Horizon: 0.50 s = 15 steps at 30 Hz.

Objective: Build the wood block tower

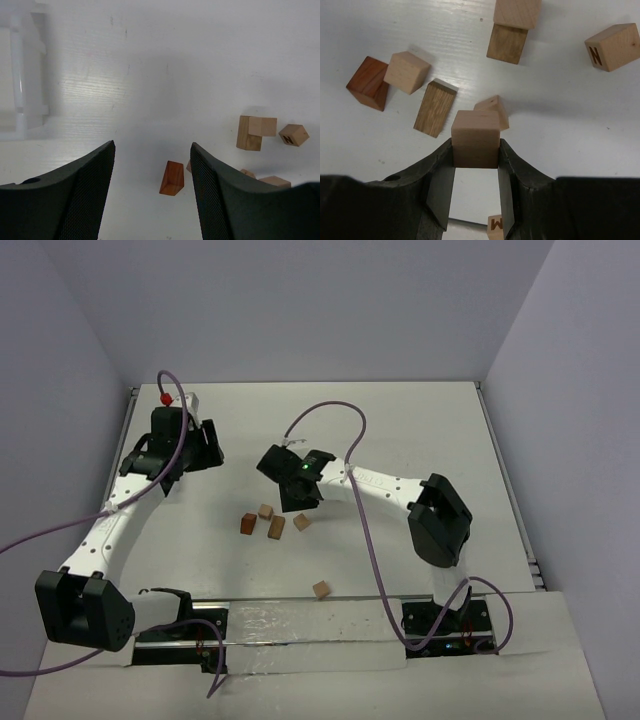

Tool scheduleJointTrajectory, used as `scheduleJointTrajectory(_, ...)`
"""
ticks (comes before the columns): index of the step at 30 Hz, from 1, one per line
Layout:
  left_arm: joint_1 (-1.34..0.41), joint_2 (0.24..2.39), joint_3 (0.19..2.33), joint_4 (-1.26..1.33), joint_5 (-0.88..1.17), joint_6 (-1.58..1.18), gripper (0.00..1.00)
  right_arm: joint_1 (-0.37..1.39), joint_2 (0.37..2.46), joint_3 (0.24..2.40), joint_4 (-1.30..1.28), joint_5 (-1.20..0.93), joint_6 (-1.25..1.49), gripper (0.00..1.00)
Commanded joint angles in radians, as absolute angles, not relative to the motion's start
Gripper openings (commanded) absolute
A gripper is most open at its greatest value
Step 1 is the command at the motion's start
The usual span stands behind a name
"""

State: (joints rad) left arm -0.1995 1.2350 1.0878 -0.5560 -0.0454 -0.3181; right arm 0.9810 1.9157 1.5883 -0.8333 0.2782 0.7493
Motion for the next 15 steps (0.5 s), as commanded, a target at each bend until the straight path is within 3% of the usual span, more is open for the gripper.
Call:
scheduleJointTrajectory(1, -0.189, 1.236, 1.162, -0.507, 0.061, -0.289, 0.68, 0.937, 1.93, 1.634, -0.803, 0.27, 0.784, 0.0)
scheduleJointTrajectory(15, -0.181, 1.27, 1.18, -0.485, 0.121, -0.305, 0.68, 0.881, 2.024, 1.698, -0.782, 0.254, 0.759, 0.04)
